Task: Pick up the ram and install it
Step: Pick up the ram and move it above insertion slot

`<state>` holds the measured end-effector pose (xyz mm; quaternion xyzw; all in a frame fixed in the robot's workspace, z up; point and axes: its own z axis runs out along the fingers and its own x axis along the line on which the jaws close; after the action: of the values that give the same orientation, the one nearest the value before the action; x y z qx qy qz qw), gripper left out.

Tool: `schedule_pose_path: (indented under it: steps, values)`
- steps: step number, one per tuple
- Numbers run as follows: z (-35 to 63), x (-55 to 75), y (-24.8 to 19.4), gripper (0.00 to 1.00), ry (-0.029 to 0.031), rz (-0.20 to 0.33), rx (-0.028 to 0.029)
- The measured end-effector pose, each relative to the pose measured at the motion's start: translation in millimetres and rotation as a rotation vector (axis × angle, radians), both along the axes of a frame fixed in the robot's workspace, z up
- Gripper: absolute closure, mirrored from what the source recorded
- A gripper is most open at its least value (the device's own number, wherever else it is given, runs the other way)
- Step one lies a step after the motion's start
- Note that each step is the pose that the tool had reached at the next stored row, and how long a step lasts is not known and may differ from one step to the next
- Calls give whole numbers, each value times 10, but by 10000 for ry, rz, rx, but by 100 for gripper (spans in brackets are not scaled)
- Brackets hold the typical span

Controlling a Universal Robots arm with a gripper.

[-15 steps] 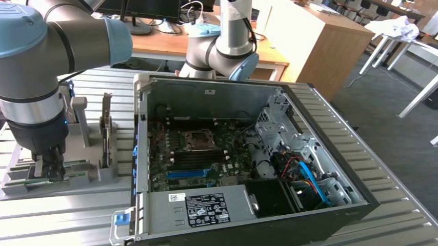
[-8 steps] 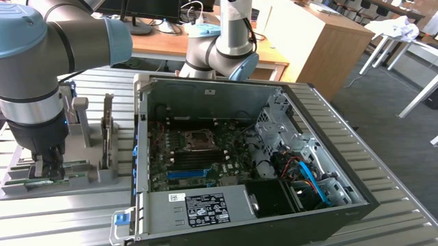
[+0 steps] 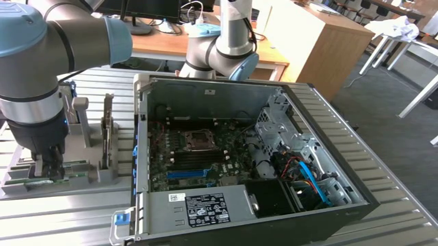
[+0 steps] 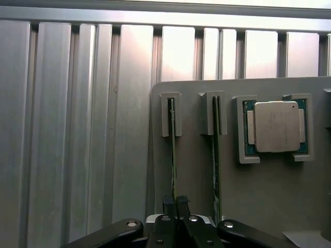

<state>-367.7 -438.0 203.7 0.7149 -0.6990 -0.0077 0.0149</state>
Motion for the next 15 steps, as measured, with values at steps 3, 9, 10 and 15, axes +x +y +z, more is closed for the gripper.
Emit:
schedule_pose_path:
  steps: [3,9,10,15]
  values:
    - [24,0,0,88,-2,0,1]
    - [27,0,2,88,-2,0,2]
    - [28,0,7,88,-1,-1,1]
    - [25,1,15,88,-14,2,6]
